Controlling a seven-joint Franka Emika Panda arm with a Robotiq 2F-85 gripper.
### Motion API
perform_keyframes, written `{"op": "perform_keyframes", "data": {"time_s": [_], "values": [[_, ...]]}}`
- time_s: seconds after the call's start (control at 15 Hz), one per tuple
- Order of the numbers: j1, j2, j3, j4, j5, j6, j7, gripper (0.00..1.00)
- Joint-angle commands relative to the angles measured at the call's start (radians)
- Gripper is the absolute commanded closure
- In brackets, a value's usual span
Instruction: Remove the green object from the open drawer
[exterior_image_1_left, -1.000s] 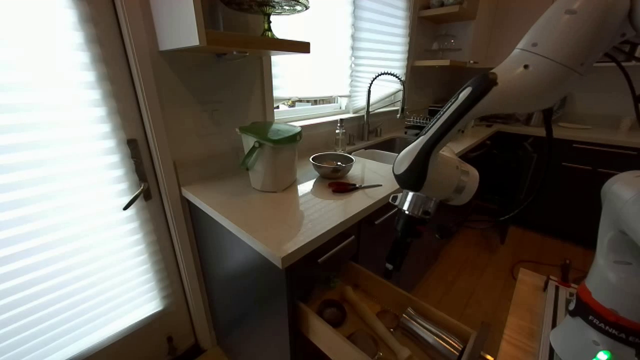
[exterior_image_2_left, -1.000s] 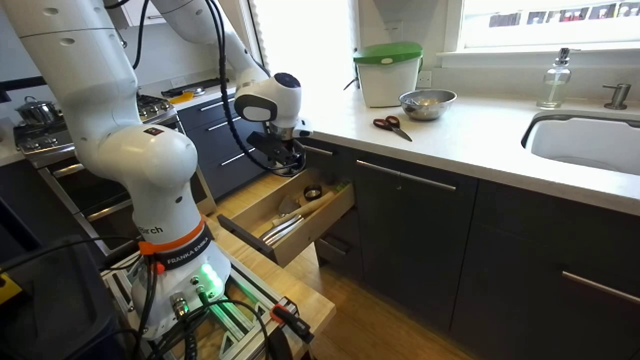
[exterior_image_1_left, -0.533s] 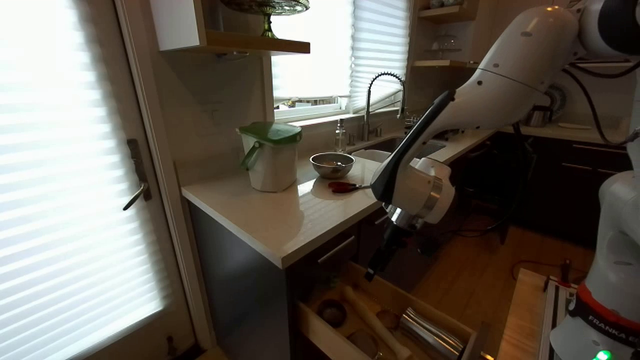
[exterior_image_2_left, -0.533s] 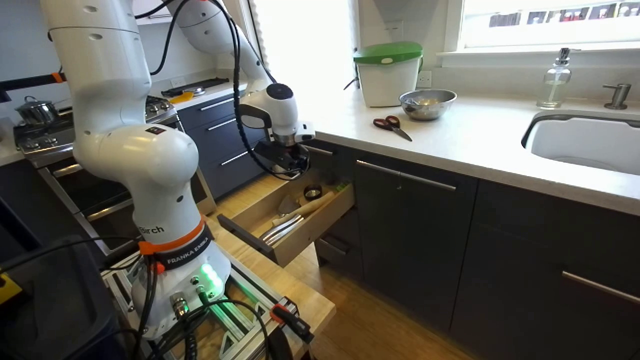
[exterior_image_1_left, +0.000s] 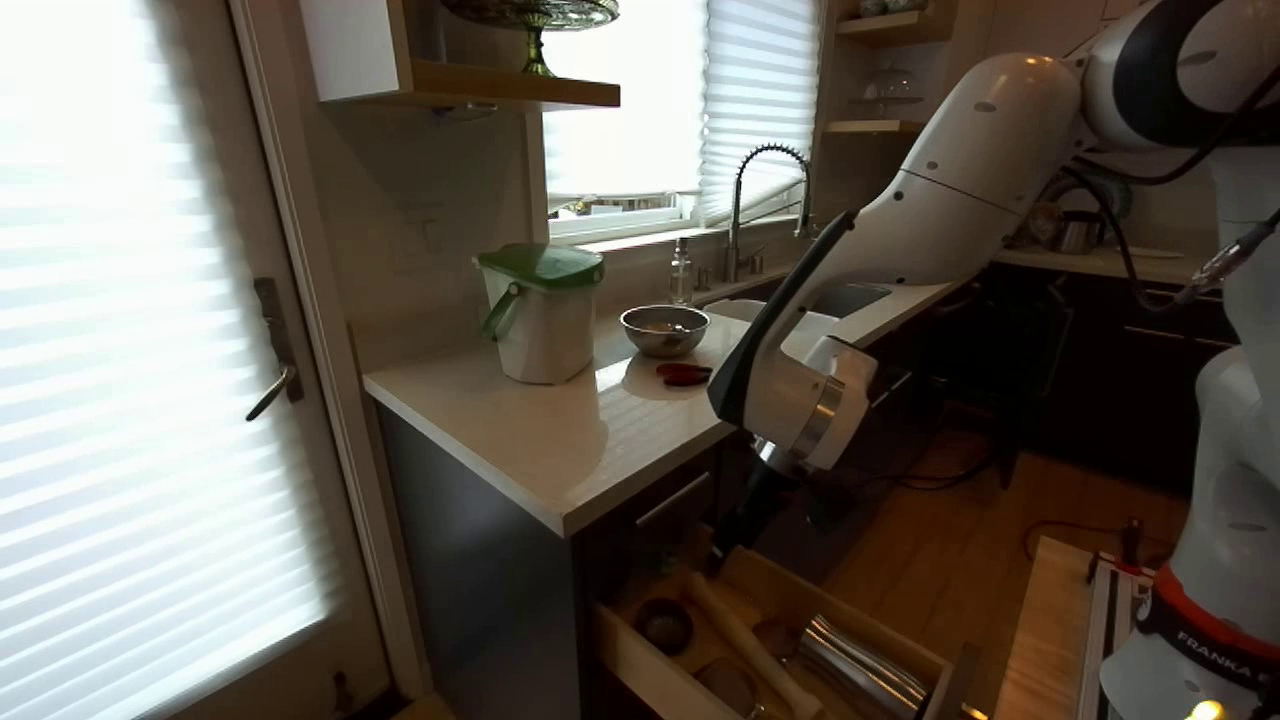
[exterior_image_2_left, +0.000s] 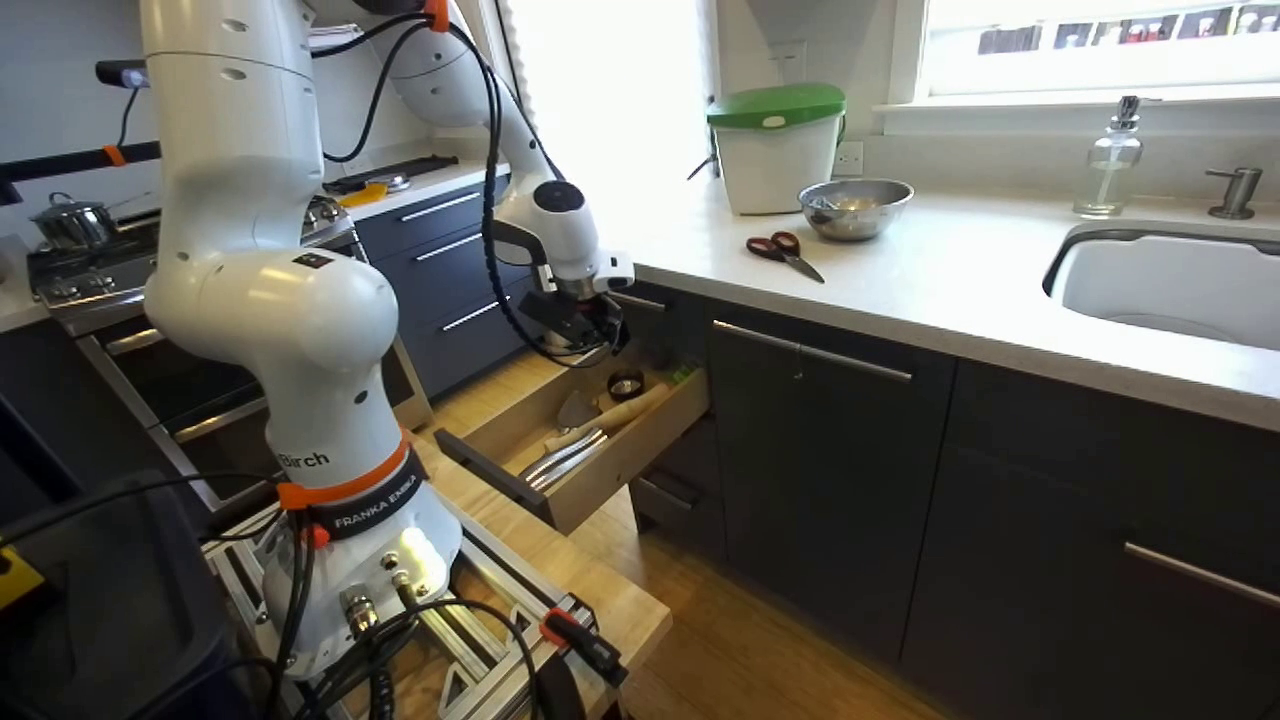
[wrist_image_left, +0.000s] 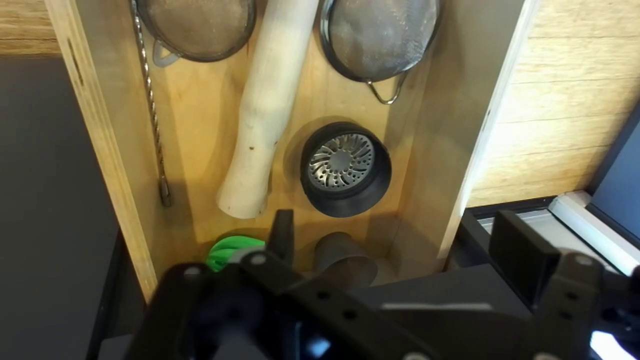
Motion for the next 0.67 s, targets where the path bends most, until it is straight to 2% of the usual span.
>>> {"op": "perform_keyframes", "data": {"time_s": [0.0, 0.27, 0.6], "values": [[0.0, 0.0, 0.0, 0.001, 0.0, 0.0, 0.0, 0.0], [-0.009, 0.071, 0.001, 0.101, 0.08, -0.004, -0.111, 0.0], [0.001, 0.177, -0.031, 0.222, 0.245, 0.043, -0.293, 0.0]]}}
